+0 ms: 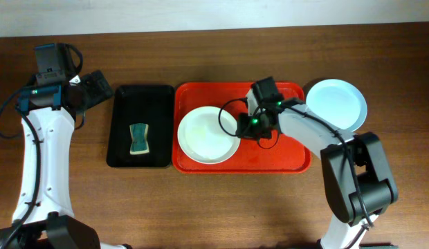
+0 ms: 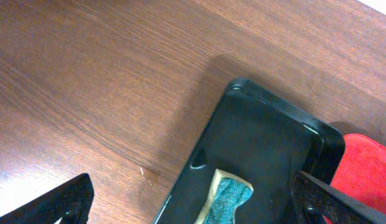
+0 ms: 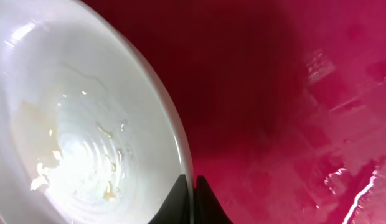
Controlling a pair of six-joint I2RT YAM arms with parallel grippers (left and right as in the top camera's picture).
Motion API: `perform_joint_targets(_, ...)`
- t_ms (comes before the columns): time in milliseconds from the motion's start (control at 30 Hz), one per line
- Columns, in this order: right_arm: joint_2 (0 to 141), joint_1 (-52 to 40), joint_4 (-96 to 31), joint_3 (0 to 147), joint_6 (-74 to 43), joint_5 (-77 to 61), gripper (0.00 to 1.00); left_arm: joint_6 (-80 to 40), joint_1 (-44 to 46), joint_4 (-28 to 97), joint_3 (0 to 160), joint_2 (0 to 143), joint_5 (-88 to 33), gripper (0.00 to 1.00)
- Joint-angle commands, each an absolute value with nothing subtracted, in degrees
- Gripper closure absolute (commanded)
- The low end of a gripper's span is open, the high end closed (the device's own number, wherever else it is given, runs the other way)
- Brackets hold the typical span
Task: Clean dirty plates on tray and stack at the side
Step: 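Lift the white plate off the red tray with the right gripper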
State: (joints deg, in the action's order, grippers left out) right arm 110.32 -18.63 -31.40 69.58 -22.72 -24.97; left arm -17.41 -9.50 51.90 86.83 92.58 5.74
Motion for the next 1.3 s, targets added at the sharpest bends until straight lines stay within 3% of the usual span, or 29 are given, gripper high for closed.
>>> perform_joint_targets(0, 108.6, -18.0, -35.2, 73.9, -22.9, -29.5, 0.96, -18.0, -9.6, 52.0, 86.9, 92.6, 4.9, 0.01)
perform_joint_targets(367, 108.6, -22.7, -49.3, 91.0, -24.5, -13.8, 0.96, -18.0, -9.6, 52.0, 86.9, 92.6, 4.9, 0.00)
perform_joint_targets(667, 110.7, -36.7, -35.4, 93.5, -27.3, 12.1, 0.96, -18.0, -9.6, 52.0, 86.9, 92.6, 4.9, 0.01)
perform_joint_targets(933, 114.0, -40.1, -26.5, 93.5, -27.2, 19.0, 0.96, -18.0, -9.6, 52.0, 86.9, 92.6, 4.9, 0.00)
perform_joint_targets(1267, 114.4, -40.9, -14.3, 93.6, -11.6, 21.7, 0.96, -18.0, -9.6, 52.0, 86.9, 92.6, 4.9, 0.01)
